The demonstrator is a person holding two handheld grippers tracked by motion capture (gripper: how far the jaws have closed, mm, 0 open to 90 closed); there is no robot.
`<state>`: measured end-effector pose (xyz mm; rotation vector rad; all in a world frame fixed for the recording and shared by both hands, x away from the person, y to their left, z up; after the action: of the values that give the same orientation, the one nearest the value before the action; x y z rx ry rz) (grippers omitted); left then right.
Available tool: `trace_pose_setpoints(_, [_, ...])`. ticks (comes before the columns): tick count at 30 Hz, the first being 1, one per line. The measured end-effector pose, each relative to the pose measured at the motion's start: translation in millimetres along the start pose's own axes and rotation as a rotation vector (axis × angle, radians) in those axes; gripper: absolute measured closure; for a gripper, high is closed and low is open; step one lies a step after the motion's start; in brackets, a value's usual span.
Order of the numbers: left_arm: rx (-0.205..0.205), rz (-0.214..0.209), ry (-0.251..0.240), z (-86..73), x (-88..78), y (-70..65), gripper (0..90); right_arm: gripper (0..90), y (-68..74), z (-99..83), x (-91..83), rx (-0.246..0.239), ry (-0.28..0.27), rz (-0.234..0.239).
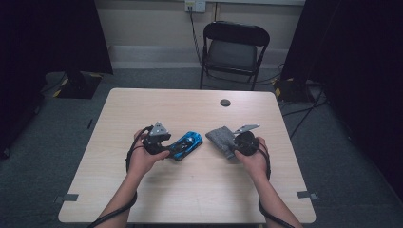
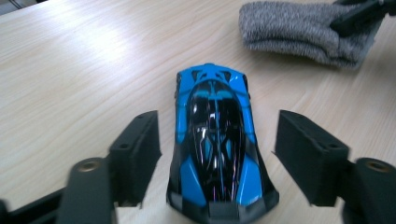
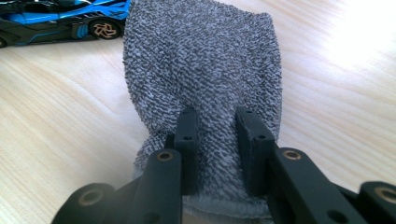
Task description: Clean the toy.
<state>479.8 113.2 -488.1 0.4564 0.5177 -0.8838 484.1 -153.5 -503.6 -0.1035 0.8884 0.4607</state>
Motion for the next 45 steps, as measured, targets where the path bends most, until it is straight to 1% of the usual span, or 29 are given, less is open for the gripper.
trace_pose_setpoints(1, [-0.001, -0.003, 0.009, 1.2, 2.3, 0.3, 33.0, 72.1, 1.2, -1.0, 0.6, 0.002, 0.000, 0.004])
trace_pose_setpoints(4, [0.016, 0.000, 0.040, 3.6, 11.8, 3.0, 32.8, 71.8, 3.7, -3.6, 3.1, 0.005, 0.004, 0.009])
trace_pose_setpoints(6, [0.017, -0.007, 0.035, 6.9, 17.4, 2.0, 33.2, 71.6, 4.6, -4.8, 4.4, 0.006, 0.005, 0.016])
trace_pose_setpoints(7, [0.009, -0.014, 0.035, 8.5, 20.4, 0.3, 33.1, 71.4, 4.8, -5.6, 4.8, 0.008, 0.009, 0.017])
trace_pose_setpoints(8, [0.022, -0.009, 0.043, 9.6, 22.6, 0.7, 33.1, 71.3, 4.7, -6.1, 5.0, 0.008, 0.009, 0.014])
trace_pose_setpoints(9, [0.018, -0.007, 0.041, 11.0, 25.7, 0.1, 33.1, 71.2, 4.3, -6.4, 5.2, 0.006, 0.009, 0.013])
trace_pose_setpoints(11, [0.009, -0.017, 0.045, 11.9, 31.2, -1.2, 33.4, 71.1, 3.4, -7.0, 5.4, 0.005, 0.007, 0.013])
trace_pose_setpoints(14, [0.005, -0.012, 0.063, 9.2, 38.6, -0.6, 34.2, 70.9, 2.1, -8.7, 5.9, 0.008, 0.008, 0.013])
trace_pose_setpoints(15, [0.013, -0.011, 0.068, 7.8, 40.4, -0.3, 34.6, 71.0, 1.7, -9.7, 6.2, 0.010, 0.012, 0.014])
trace_pose_setpoints(17, [0.014, -0.011, 0.069, 5.6, 43.9, -1.4, 36.1, 70.8, 1.2, -11.2, 6.7, 0.009, 0.012, 0.016])
trace_pose_setpoints(18, [0.015, -0.016, 0.076, 3.9, 45.5, -3.0, 37.2, 70.7, 1.1, -11.5, 6.9, 0.009, 0.010, 0.018])
trace_pose_setpoints(19, [0.024, -0.013, 0.090, 1.5, 46.6, -3.1, 39.3, 70.6, 0.8, -12.1, 6.8, 0.008, 0.010, 0.019])
trace_pose_setpoints(20, [0.027, -0.005, 0.098, -0.4, 47.5, -2.8, 39.8, 70.3, 0.8, -12.6, 6.9, 0.009, 0.011, 0.020])
trace_pose_setpoints(21, [0.026, -0.006, 0.094, -1.7, 48.5, -3.3, 40.3, 70.1, 0.8, -13.2, 7.1, 0.007, 0.013, 0.023])
trace_pose_setpoints(22, [0.023, -0.019, 0.102, -3.3, 49.0, -4.0, 42.5, 69.8, 0.6, -13.6, 7.0, 0.006, 0.014, 0.021])
trace_pose_setpoints(26, [0.024, -0.016, 0.091, -4.9, 49.9, -5.6, 41.3, 67.9, 1.0, -13.9, 6.3, -0.002, 0.013, 0.020])
trace_pose_setpoints(27, [0.022, -0.014, 0.090, -4.7, 49.7, -5.8, 41.5, 66.1, 1.8, -13.7, 5.9, -0.005, 0.011, 0.017])
trace_pose_setpoints(29, [0.040, -0.014, 0.103, -4.3, 48.5, -5.5, 42.7, 61.1, 2.9, -13.4, 5.3, -0.003, 0.013, 0.014])
trace_pose_setpoints(32, [0.038, -0.025, 0.112, -3.7, 47.6, -6.0, 43.9, 53.1, 4.7, -9.0, 2.1, 0.013, -0.015, 0.012])
trace_pose_setpoints(34, [0.041, -0.024, 0.111, -3.9, 47.2, -5.9, 44.1, 49.5, 6.1, -2.7, -0.8, 0.033, -0.054, 0.039])
trace_pose_setpoints(36, [0.038, -0.021, 0.103, -4.6, 47.0, -6.4, 44.1, 48.2, 5.9, 1.7, -1.8, 0.038, -0.071, 0.037])
trace_pose_setpoints(37, [0.036, -0.018, 0.098, -4.8, 47.0, -6.5, 44.1, 46.9, 5.4, 3.4, -1.2, 0.035, -0.070, 0.032])
trace_pose_setpoints(40, [0.043, -0.014, 0.099, -4.7, 46.9, -6.7, 44.2, 43.3, 3.3, 6.2, 6.1, 0.039, -0.059, 0.028])
trace_pose_setpoints(42, [0.041, -0.016, 0.100, -4.7, 47.0, -6.7, 44.2, 42.6, 4.0, 6.5, 13.1, 0.059, -0.053, 0.048])
trace_pose_setpoints(43, [0.042, -0.016, 0.101, -4.6, 47.0, -6.6, 44.2, 42.1, 5.2, 5.9, 18.3, 0.062, -0.048, 0.051])
trace_pose_setpoints(44, [0.043, -0.017, 0.104, -4.5, 46.9, -6.7, 44.2, 41.6, 7.9, 4.7, 23.0, 0.062, -0.039, 0.064])
trace_pose_setpoints(45, [0.043, -0.017, 0.106, -4.4, 46.9, -6.7, 44.2, 40.6, 11.1, 2.0, 28.9, 0.060, -0.017, 0.068])
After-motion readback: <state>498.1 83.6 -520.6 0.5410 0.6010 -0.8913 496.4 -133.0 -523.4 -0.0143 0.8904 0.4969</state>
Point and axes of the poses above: each handheld gripper's, and its own axes: x roughly forward along the jaws, z roughly out of its top, y roughly to its left, the point moved 7 cm from there along x, roughly forward along the jaws, and after that the axes turned 14 degrees about x, right-handed, at the moved point
